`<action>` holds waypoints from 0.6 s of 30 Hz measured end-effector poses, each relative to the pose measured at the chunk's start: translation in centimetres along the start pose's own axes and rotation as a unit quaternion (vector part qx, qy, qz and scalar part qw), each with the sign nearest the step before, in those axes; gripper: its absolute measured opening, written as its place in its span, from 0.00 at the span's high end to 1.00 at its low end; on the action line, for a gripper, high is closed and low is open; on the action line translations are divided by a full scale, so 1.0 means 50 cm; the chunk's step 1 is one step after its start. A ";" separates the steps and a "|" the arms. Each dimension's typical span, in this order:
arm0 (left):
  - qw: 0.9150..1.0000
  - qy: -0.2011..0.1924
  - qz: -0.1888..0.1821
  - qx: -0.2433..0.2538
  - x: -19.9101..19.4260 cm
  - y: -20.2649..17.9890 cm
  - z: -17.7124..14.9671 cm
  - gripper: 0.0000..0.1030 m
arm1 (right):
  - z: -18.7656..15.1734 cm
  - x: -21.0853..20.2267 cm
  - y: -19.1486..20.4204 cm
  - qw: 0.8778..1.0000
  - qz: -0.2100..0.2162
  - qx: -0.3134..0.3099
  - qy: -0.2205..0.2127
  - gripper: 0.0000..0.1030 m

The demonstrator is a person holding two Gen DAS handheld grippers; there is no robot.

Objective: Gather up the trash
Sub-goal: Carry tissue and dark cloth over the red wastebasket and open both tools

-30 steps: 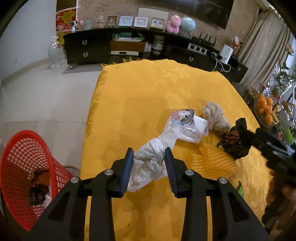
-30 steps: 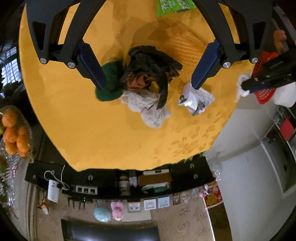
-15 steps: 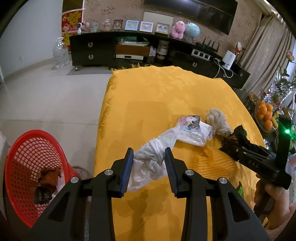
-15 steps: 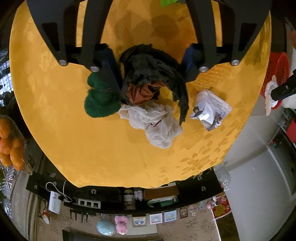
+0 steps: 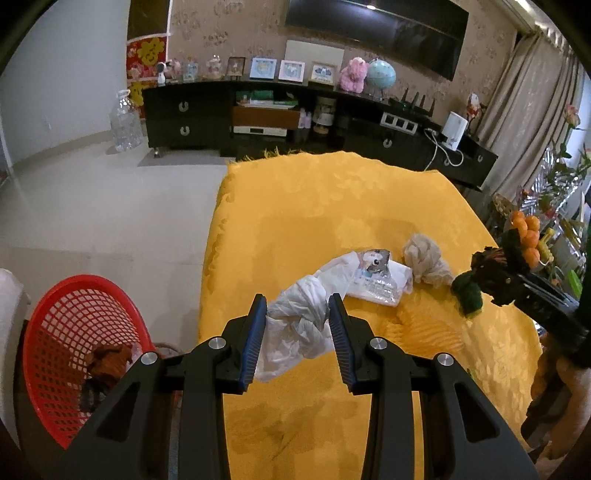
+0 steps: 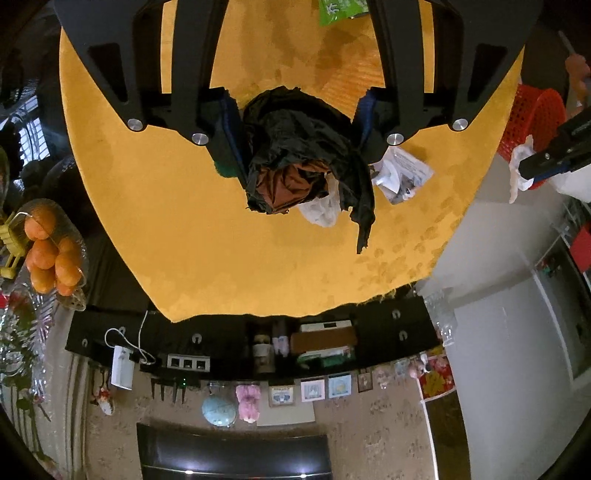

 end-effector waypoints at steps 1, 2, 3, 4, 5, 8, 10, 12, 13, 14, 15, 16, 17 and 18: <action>1.000 -0.002 0.002 0.001 -0.002 0.000 0.002 0.67 | 0.003 -0.001 -0.001 1.000 0.000 0.001 -0.001 0.54; 1.000 -0.005 0.007 0.002 -0.007 0.003 0.004 0.67 | 0.005 -0.005 -0.001 1.000 0.000 0.002 -0.003 0.54; 1.000 -0.008 0.008 0.002 -0.012 0.004 0.007 0.67 | 0.009 -0.011 -0.002 1.000 0.000 0.003 -0.006 0.54; 1.000 -0.011 0.008 0.001 -0.017 0.006 0.009 0.67 | 0.010 -0.015 -0.003 1.000 0.001 0.004 -0.008 0.54; 1.000 -0.015 0.010 -0.001 -0.023 0.008 0.012 0.67 | 0.013 -0.021 -0.001 1.000 0.001 0.005 -0.011 0.54; 1.000 -0.024 0.017 -0.002 -0.042 0.015 0.018 0.67 | 0.021 -0.033 0.006 1.000 0.003 0.003 -0.017 0.54; 0.999 -0.032 0.025 -0.002 -0.057 0.025 0.024 0.67 | 0.025 -0.043 0.013 1.000 0.005 0.000 -0.021 0.54; 0.999 -0.040 0.031 -0.003 -0.070 0.033 0.028 0.67 | 0.027 -0.051 0.022 1.000 0.007 -0.003 -0.025 0.54; 0.998 -0.045 0.036 -0.005 -0.081 0.041 0.031 0.67 | 0.029 -0.056 0.028 1.000 0.009 -0.005 -0.027 0.54; 0.998 -0.048 0.038 -0.006 -0.088 0.047 0.033 0.67 | 0.031 -0.060 0.033 1.000 0.011 -0.006 -0.029 0.54; 0.998 -0.052 0.042 -0.008 -0.097 0.054 0.033 0.67 | 0.034 -0.067 0.043 0.999 0.012 -0.010 -0.032 0.54; 0.997 -0.055 0.046 -0.010 -0.105 0.063 0.034 0.67 | 0.036 -0.072 0.051 0.999 0.014 -0.014 -0.035 0.54; 0.997 -0.058 0.053 -0.012 -0.116 0.075 0.034 0.67 | 0.039 -0.078 0.062 0.999 0.017 -0.017 -0.038 0.54; 0.996 -0.062 0.057 -0.013 -0.126 0.083 0.035 0.67 | 0.040 -0.083 0.069 0.999 0.019 -0.020 -0.039 0.54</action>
Point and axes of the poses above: each gripper's, at about its wrist camera, not at the fingertips, and x roughly the way its jaws point, y to its left, z to its top, the point moved 10 cm from there along x, roughly the way its jaws point, and after that the axes turned 2 degrees about x, right-handed, at the moved point
